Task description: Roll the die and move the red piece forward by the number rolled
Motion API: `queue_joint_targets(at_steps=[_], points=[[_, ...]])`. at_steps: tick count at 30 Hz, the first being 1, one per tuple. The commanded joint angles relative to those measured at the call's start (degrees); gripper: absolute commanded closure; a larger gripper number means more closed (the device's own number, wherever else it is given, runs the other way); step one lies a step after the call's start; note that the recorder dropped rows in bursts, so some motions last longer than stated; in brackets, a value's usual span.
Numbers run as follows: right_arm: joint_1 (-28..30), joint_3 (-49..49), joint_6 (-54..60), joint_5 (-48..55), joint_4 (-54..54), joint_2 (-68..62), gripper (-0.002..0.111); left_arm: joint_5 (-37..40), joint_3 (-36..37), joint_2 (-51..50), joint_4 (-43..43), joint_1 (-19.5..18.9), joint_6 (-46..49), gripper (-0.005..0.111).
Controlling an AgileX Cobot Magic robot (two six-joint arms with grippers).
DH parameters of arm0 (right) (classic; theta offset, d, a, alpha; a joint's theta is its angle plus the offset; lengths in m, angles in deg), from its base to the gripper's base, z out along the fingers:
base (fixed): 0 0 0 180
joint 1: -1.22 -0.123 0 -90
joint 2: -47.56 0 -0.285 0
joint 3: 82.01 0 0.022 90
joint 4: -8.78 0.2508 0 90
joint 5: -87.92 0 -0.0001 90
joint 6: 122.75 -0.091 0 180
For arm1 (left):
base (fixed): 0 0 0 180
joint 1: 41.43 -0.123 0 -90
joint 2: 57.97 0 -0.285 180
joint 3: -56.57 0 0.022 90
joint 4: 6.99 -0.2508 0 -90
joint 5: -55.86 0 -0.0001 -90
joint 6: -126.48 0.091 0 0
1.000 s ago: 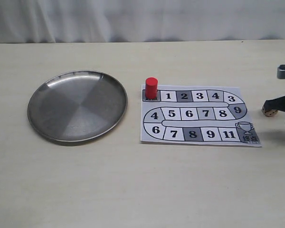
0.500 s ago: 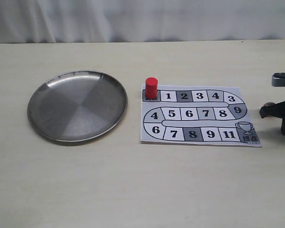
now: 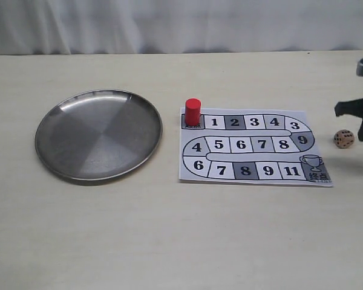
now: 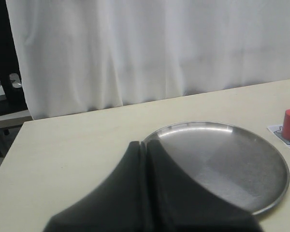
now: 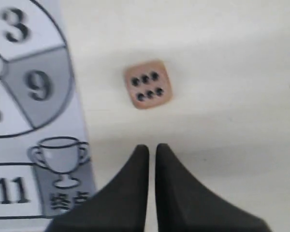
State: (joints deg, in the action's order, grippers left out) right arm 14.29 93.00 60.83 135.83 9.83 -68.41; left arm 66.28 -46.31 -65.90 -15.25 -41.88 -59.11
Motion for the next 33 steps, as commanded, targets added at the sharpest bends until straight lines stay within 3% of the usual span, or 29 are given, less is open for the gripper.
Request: queue_joint_targets(at_steps=[1,5,10,12,17,19,23,33], points=[[0.07,0.70,14.62,-1.07,17.51,4.48,0.104,-0.49,0.10,0.15,-0.01,0.48,-0.05,0.107],[-1.49,0.70,28.57,-0.95,35.95,5.26,0.104,-0.49,0.10,0.15,-0.01,0.48,-0.05,0.107],[-10.53,0.70,31.64,-8.48,34.65,4.22,0.102,-0.49,0.10,0.15,-0.01,0.48,-0.05,0.107],[-15.30,0.70,31.64,-13.40,33.46,3.42,0.094,-0.49,0.10,0.15,-0.01,0.48,-0.05,0.107],[-25.08,0.95,31.53,-27.81,32.35,0.44,0.061,-0.49,0.10,0.15,-0.01,0.48,-0.05,0.107],[-27.92,2.38,31.53,-29.60,32.35,-1.19,0.048,-0.49,0.10,0.15,-0.01,0.48,-0.05,0.107],[-31.31,8.04,33.19,-27.47,32.35,-5.13,0.033,-0.49,0.10,0.15,-0.01,0.48,-0.05,0.107],[-32.28,16.49,32.42,-24.68,29.35,-14.49,0.029,-0.49,0.10,0.15,-0.01,0.48,-0.05,0.107]])
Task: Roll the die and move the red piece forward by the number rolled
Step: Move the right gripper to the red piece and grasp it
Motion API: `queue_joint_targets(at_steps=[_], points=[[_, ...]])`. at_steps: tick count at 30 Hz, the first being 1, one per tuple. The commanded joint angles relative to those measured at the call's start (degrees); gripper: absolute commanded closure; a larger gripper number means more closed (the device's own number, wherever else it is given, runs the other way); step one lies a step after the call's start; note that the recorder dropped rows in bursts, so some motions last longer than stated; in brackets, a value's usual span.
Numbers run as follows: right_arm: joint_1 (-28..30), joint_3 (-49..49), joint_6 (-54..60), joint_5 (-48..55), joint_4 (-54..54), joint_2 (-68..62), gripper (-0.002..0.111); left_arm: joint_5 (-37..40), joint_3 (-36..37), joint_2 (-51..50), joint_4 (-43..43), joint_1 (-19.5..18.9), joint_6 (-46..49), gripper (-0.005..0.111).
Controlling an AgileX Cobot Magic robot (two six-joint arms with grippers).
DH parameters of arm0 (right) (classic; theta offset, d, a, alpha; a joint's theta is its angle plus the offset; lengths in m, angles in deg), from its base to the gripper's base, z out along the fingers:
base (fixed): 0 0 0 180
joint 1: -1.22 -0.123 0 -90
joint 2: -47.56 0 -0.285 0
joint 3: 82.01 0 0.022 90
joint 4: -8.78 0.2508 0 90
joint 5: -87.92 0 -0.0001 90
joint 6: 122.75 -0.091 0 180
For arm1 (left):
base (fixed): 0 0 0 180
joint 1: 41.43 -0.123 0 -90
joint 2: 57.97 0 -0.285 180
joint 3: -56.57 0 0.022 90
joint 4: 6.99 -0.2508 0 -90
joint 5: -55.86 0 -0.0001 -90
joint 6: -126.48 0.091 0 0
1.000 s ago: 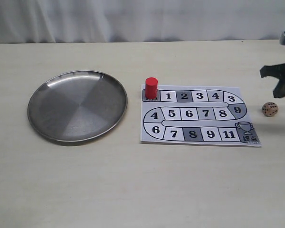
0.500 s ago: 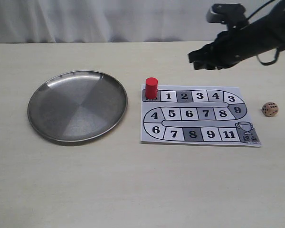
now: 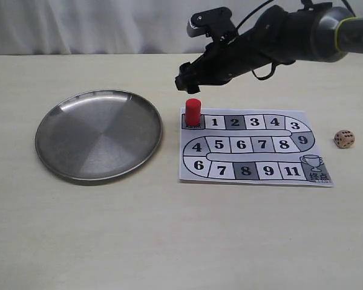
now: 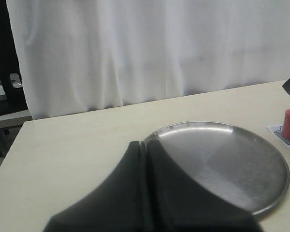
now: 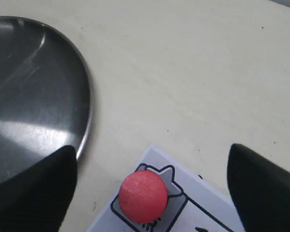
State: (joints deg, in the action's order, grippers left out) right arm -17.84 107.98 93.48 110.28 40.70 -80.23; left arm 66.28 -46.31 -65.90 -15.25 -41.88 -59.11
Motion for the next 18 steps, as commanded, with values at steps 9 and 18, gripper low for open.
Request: queue_joint_targets(at_steps=[9,18], points=[[-0.26,1.75,0.98,-1.76,-2.62,-8.71,0.033,-0.49,0.10,0.15,-0.01,0.48,-0.05,0.107],[-0.26,1.75,-0.74,-1.53,-2.62,-9.27,0.101,-0.49,0.10,0.15,-0.01,0.48,-0.05,0.107]])
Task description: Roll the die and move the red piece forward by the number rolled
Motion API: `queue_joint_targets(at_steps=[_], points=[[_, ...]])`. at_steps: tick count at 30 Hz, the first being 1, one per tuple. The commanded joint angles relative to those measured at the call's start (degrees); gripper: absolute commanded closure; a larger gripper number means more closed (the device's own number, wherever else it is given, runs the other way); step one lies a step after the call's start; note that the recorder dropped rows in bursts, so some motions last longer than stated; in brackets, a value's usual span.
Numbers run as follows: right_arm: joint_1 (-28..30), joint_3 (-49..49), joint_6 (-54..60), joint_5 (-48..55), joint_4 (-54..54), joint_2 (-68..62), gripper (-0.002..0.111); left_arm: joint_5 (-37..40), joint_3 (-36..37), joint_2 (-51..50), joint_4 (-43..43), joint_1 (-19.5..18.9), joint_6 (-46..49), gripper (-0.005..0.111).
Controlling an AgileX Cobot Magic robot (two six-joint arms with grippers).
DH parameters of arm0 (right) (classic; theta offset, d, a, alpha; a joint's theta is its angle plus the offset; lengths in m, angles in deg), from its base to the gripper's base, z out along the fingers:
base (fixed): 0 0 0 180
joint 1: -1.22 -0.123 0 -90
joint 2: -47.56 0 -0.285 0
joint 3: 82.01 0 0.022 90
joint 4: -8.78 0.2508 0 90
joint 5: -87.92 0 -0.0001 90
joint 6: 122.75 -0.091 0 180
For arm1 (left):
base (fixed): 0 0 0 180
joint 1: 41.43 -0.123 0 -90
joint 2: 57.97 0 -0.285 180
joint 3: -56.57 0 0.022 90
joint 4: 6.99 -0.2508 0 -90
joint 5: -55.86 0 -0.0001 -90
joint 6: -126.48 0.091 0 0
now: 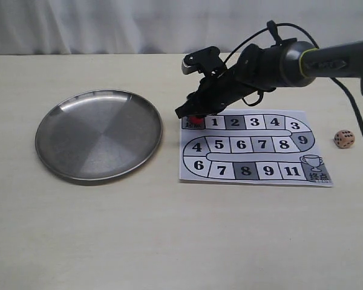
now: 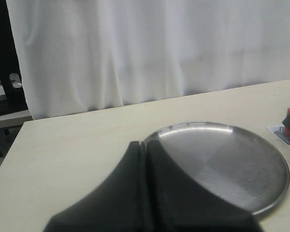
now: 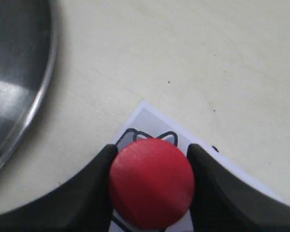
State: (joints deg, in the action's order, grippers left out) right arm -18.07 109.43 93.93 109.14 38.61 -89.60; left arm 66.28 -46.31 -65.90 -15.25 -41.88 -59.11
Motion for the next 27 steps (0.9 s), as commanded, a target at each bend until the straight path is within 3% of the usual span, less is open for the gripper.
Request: queue_joint_targets(at_steps=[1,16,27], points=[[-0.03,0.30,-2.27,-0.39,-0.53,0.10,0.104,-0.49,0.10,0.15,-0.01,0.48,-0.05,0.107],[0.35,0.30,-3.10,1.28,-4.63,13.51,0.104,-0.49,0.10,0.15,-0.01,0.48,-0.05,0.107],[3.31,-3.40,-5.72,2.45,-5.29,8.24,0.104,-0.49,0.10,0.15,-0.01,0.48,-0.05,0.107]])
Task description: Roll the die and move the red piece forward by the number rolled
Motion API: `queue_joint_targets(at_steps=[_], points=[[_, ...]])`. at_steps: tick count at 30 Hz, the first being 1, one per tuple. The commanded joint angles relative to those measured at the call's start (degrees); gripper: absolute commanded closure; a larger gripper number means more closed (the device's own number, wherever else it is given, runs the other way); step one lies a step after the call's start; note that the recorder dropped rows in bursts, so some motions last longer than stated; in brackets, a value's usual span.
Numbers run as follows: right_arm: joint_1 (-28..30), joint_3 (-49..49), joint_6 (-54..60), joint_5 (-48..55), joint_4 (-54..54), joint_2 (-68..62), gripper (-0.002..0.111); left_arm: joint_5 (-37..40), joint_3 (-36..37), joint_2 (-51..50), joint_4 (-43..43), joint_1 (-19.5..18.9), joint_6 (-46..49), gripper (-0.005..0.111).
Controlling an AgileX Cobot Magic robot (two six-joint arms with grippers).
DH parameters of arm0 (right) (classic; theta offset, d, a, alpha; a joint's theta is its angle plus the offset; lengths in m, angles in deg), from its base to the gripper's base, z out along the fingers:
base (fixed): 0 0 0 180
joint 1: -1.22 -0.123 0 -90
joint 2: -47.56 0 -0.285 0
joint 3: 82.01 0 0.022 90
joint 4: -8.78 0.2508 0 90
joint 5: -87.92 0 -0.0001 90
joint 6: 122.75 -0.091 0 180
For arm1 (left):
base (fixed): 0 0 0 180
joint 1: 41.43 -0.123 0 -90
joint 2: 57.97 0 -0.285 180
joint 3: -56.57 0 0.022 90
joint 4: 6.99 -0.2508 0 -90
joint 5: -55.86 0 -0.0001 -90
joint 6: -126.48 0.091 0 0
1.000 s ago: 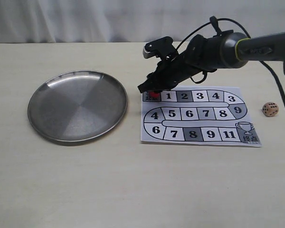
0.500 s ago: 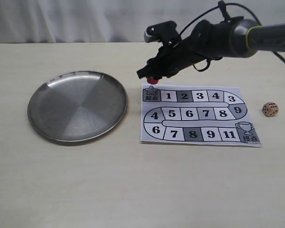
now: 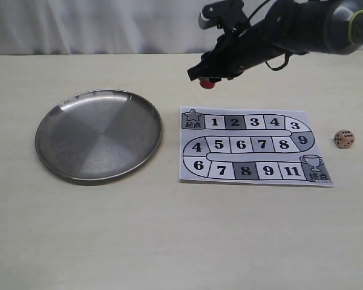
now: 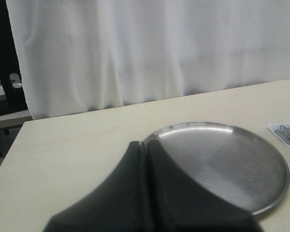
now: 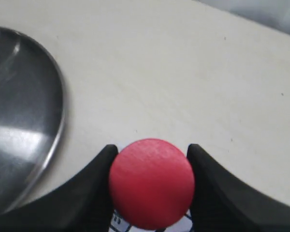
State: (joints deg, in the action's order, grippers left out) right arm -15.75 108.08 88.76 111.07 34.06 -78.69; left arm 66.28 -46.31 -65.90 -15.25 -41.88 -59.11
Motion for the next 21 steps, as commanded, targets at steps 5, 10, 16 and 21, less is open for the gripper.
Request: queue_joint_targets(at_steps=[5,10,16,21], points=[[0.99,-3.56,-0.03,0.61,-0.92,-6.90,0.104,-0.49,0.10,0.15,-0.01,0.48,-0.05,0.107],[0.99,-3.61,-0.28,0.91,-2.67,-8.93,0.104,-0.49,0.10,0.15,-0.01,0.48,-0.05,0.107],[0.99,-3.61,-0.28,1.14,-2.67,-8.70,0.104,-0.49,0.10,0.15,-0.01,0.48,-0.05,0.107],[0.99,-3.61,-0.28,1.14,-2.82,-7.74,0.104,-0.49,0.10,0.15,-0.01,0.48,-0.05,0.107]])
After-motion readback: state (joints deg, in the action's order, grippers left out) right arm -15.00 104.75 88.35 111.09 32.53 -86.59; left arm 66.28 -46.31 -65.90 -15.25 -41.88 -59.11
